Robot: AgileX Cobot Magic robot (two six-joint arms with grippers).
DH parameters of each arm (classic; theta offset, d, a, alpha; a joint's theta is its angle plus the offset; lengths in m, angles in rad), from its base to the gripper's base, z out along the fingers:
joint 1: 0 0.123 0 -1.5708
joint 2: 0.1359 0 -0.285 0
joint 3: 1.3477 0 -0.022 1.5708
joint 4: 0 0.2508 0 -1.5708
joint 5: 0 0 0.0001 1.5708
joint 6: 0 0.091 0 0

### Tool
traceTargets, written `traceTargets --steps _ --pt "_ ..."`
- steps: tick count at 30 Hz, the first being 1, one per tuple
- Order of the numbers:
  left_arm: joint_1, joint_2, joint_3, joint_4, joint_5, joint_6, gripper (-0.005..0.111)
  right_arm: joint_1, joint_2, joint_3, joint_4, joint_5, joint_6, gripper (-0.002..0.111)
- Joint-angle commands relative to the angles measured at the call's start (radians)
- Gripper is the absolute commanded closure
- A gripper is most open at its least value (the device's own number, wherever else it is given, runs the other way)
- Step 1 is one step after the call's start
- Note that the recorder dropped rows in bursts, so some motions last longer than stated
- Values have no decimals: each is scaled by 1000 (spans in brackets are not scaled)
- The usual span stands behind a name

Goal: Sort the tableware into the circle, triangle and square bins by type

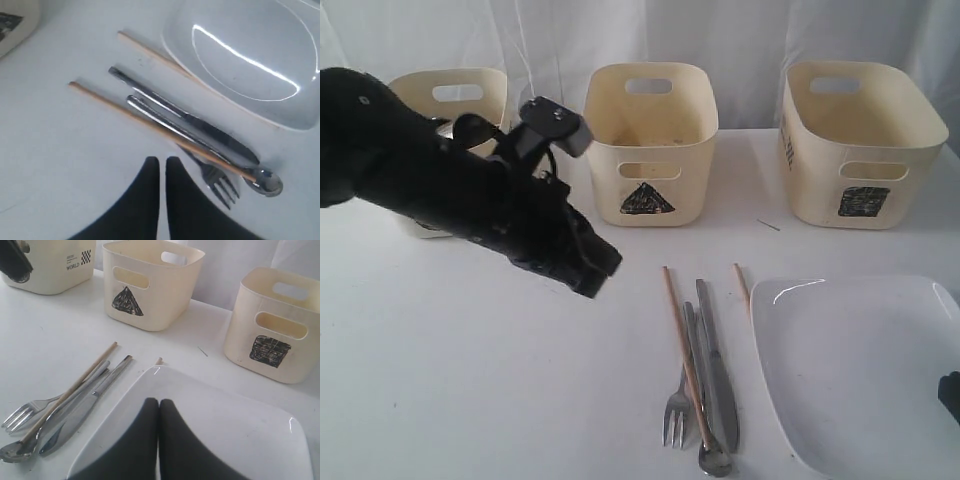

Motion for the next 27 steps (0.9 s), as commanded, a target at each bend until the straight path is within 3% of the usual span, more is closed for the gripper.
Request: traceTargets --steps 1,3,6,10,16,22,27 --pt "-122 -8 15 -15 -119 -71 97 -7 -6 7 -2 -13 2 108" --pt "-178 -44 57 -15 -230 -78 107 -7 -6 7 -2 -13 2 108" --pt "-263 -150 185 -17 -434 -89 107 -7 -6 7 -2 -13 2 108" --pt "-328 -335 364 -19 -576 -130 107 -7 -6 7 -2 -13 2 108" --pt "-326 -631 522 -19 -624 -107 107 -7 -6 7 -2 -13 2 108" --pt "-326 -791 529 -19 -623 132 107 -7 -6 7 -2 -13 2 108" --pt "-326 -859 529 -19 -662 161 107 -7 -6 7 -2 -13 2 108"
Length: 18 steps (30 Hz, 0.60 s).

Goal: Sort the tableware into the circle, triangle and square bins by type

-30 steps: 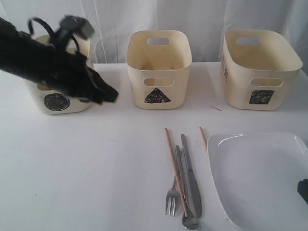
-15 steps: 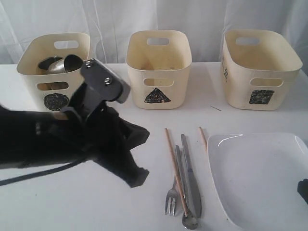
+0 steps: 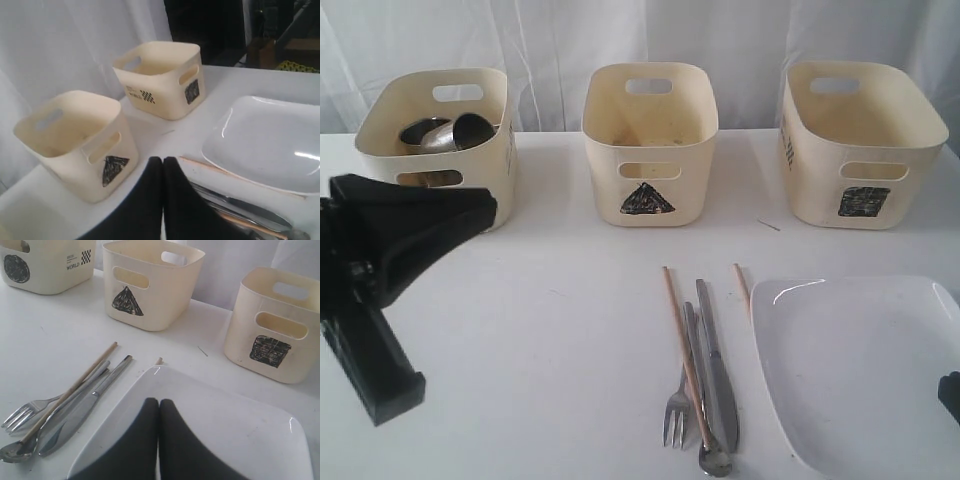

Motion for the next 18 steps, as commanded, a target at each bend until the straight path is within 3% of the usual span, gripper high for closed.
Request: traceTargets --steps 1,5,12,15,18 --pt "-3 -60 8 -14 -24 33 107 -7 -6 7 -2 -13 2 108" --pt "-3 -67 8 -14 -6 36 107 -7 -6 7 -2 -13 2 108" --pt "-3 -67 8 -14 191 32 107 -7 -6 7 -2 -13 2 108" --pt "1 -113 38 -14 205 29 107 -7 -6 7 -2 -13 2 108" --pt "51 -191 88 -14 257 -41 107 -7 -6 7 -2 -13 2 108"
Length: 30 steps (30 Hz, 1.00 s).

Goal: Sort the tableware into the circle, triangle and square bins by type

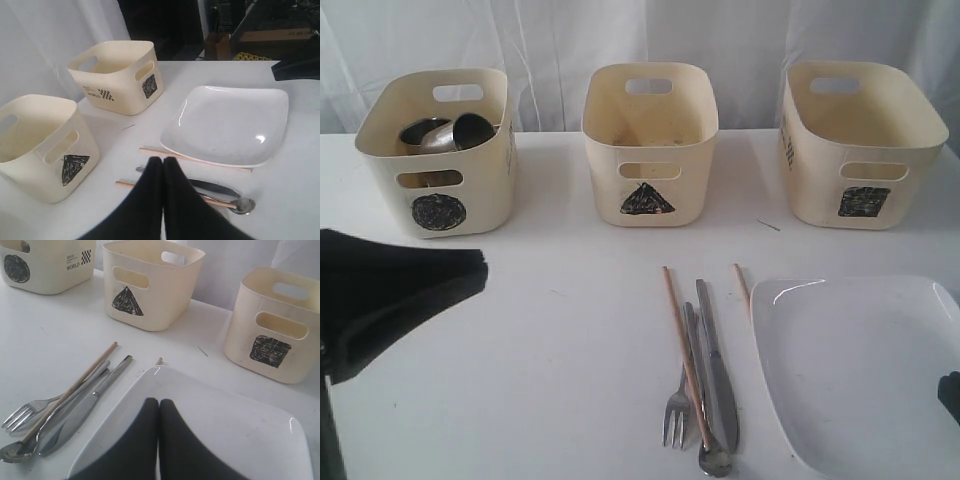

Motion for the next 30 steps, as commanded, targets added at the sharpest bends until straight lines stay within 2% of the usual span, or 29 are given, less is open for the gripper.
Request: traceTargets --steps 1,4,7,12,16,21,30 --pt "70 -115 71 -14 101 -104 107 -7 -6 7 -2 -13 2 108" --pt "169 -236 142 -14 173 -195 107 -7 -6 7 -2 -13 2 108" --pt "272 -364 205 -14 225 -205 107 -7 -6 7 -2 -13 2 108" --pt "402 -544 293 -14 288 -210 107 -7 -6 7 -2 -13 2 108" --pt "493 -650 347 -14 355 -327 107 -7 -6 7 -2 -13 2 108" --pt "552 -650 393 -41 408 -384 107 -7 -6 7 -2 -13 2 108" --pt "552 -650 403 -37 433 -384 107 -7 -6 7 -2 -13 2 108"
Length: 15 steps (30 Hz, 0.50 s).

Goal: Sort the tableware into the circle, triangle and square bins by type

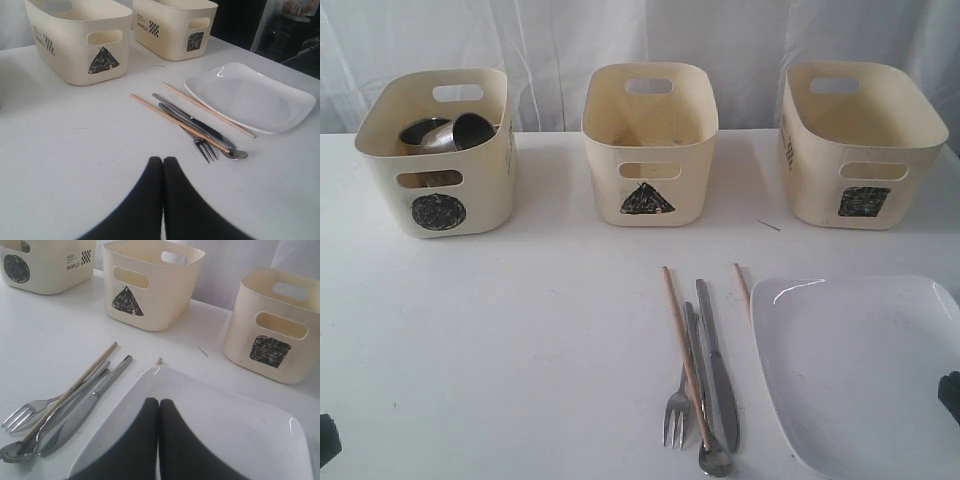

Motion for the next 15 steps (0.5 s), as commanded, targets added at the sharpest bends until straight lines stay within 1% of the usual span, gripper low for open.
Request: traceTargets --steps 1,8,10,12,14,15 --pt "2 -4 6 -24 13 10 107 -7 -6 7 -2 -13 2 108" --pt "2 -4 9 -34 -9 64 107 -7 -6 7 -2 -13 2 108" --pt "2 -4 13 -11 -20 63 107 -7 -6 7 -2 -13 2 108" --pt "2 -4 13 113 -34 -59 107 -7 -6 7 -2 -13 2 108" --pt "2 -4 13 262 -52 -299 107 -7 -6 7 -2 -13 2 108" --pt "2 -4 13 315 -52 -380 107 -7 -6 7 -2 -13 2 108"
